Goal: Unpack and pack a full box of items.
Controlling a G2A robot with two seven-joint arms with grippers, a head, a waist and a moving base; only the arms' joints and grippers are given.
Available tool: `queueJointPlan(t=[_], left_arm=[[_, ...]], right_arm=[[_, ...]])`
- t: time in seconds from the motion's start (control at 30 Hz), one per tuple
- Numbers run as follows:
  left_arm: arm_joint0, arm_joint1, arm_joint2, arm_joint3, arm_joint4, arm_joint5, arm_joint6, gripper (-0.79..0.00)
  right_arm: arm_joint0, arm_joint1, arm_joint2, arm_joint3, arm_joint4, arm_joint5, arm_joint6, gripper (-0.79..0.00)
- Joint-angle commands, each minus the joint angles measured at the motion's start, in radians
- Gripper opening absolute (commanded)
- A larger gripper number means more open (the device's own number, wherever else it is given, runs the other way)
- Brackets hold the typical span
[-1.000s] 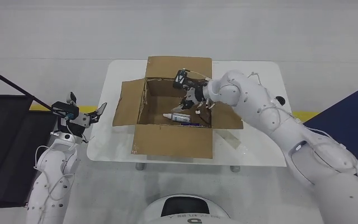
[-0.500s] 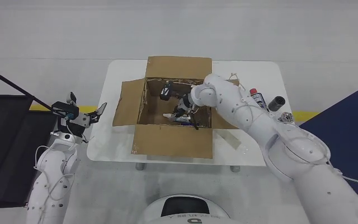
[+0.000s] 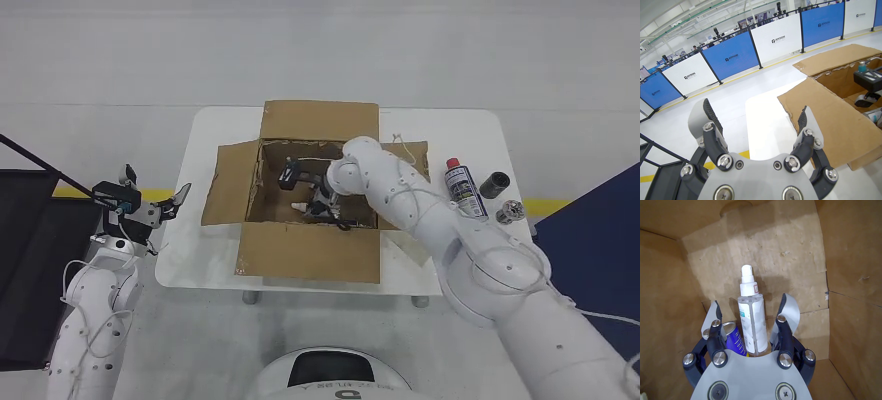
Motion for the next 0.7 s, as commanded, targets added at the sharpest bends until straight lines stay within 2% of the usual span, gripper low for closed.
queueJointPlan(t=[0.0, 0.13, 0.2, 0.3, 0.4, 0.67], left_arm=[[0.000, 0.000, 0.000, 0.000, 0.000, 0.000, 0.000, 0.000], [0.000, 0.000, 0.000, 0.000, 0.000, 0.000, 0.000, 0.000], [0.000, 0.000, 0.000, 0.000, 0.000, 0.000, 0.000, 0.000], [0.000, 0.000, 0.000, 0.000, 0.000, 0.000, 0.000, 0.000], [0.000, 0.000, 0.000, 0.000, 0.000, 0.000, 0.000, 0.000], [0.000, 0.000, 0.000, 0.000, 0.000, 0.000, 0.000, 0.000]], right_arm=[[0.001, -0.017, -0.003, 0.027, -0.008, 0.005, 0.002, -0.397], [0.006, -0.048, -0.008, 0.082, -0.031, 0.020, 0.009, -0.443], [0.008, -0.062, -0.010, 0.103, -0.044, 0.031, 0.009, -0.536], [0.014, -0.078, -0.009, 0.135, -0.060, 0.048, -0.004, -0.785], [0.026, -0.088, 0.002, 0.161, -0.056, 0.029, -0.036, -0.785], [0.062, -0.074, 0.040, 0.197, -0.046, -0.147, -0.195, -0.785]])
